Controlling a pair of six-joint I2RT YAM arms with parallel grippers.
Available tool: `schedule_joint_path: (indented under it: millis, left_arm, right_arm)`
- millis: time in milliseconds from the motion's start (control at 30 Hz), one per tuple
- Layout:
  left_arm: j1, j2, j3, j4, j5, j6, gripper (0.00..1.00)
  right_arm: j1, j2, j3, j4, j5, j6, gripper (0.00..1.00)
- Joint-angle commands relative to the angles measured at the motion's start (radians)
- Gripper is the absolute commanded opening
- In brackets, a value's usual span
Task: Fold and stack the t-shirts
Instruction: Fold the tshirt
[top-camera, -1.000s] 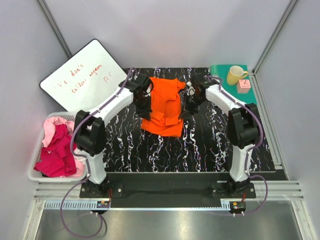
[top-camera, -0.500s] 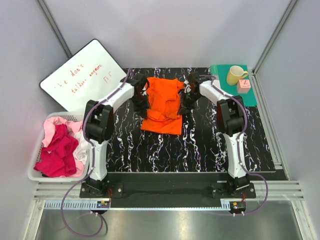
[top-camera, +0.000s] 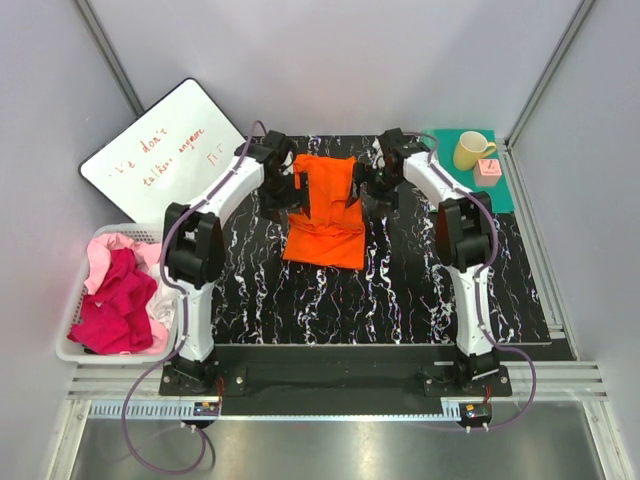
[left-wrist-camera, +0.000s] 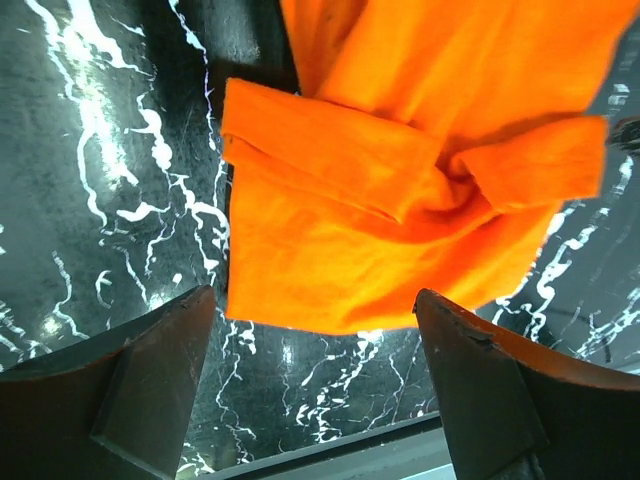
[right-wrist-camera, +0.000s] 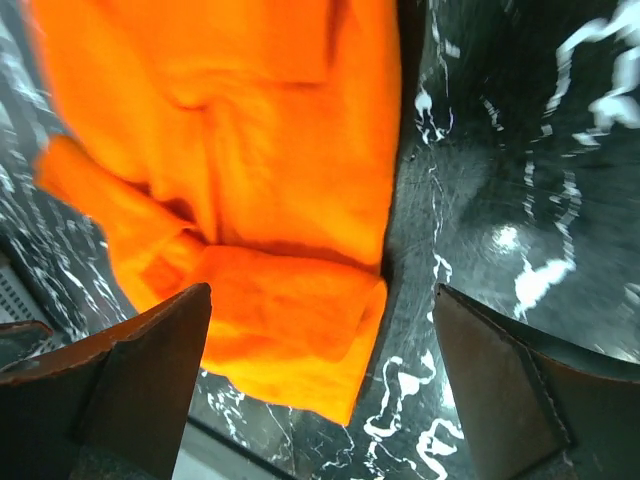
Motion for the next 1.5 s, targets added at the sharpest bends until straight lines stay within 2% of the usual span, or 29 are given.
schedule_joint_path:
  millis: [0,67,100,133,167,200,233,267,367,533,900,1200,1467]
  left_arm:
    - [0.0,-0.166,-0.004,0.036,-0.03,0.036,0.87]
    - [0.0,-0.189,-0.051,0.043,-0.033,0.043,0.86]
    - [-0.003,-0.206,-0.07,0.045,-0.034,0.057,0.8]
    - [-0.003,-0.212,-0.096,0.048,-0.037,0.063,0.66]
    - [-0.005,-0.22,-0.145,0.057,-0.048,0.066,0.18]
    - [-0.006,-0.23,-0.171,0.062,-0.053,0.068,0.04]
    - [-0.006,-0.232,-0.194,0.068,-0.054,0.069,0.0]
    - [-0.008,-0.234,-0.214,0.08,-0.048,0.072,0.0]
    - [-0.029,-0.212,-0.263,0.093,-0.054,0.088,0.0]
    - [-0.069,-0.134,-0.26,0.115,-0.051,0.085,0.0]
    - [-0.081,0.061,-0.099,0.131,-0.027,0.042,0.0]
    - [-0.08,0.064,0.006,0.137,-0.056,0.016,0.0]
    - [-0.077,0.156,0.103,0.119,-0.045,0.01,0.0]
  right_arm:
    - [-0.004,-0.224,0.005,0.09,0.065,-0.009,1.0]
    - [-0.004,-0.27,-0.045,0.102,0.051,0.0,1.0]
    - [-0.002,-0.307,-0.071,0.11,0.046,0.006,1.0]
    - [-0.002,-0.324,-0.097,0.11,0.021,0.009,1.0]
    - [-0.002,-0.339,-0.16,0.112,0.002,0.009,0.89]
    - [-0.002,-0.359,-0.194,0.122,-0.022,0.008,0.7]
    - [-0.002,-0.37,-0.229,0.127,-0.068,0.011,0.32]
    - [0.004,-0.379,-0.298,0.139,-0.078,0.02,0.0]
    - [0.044,-0.39,-0.39,0.161,-0.083,0.032,0.0]
    - [0.127,-0.312,-0.418,0.165,-0.055,0.058,0.0]
    - [0.164,-0.094,-0.265,0.172,-0.075,0.091,0.0]
    - [0.162,-0.086,-0.184,0.162,-0.086,0.094,0.0]
    - [0.159,-0.042,-0.135,0.138,-0.073,0.091,0.0]
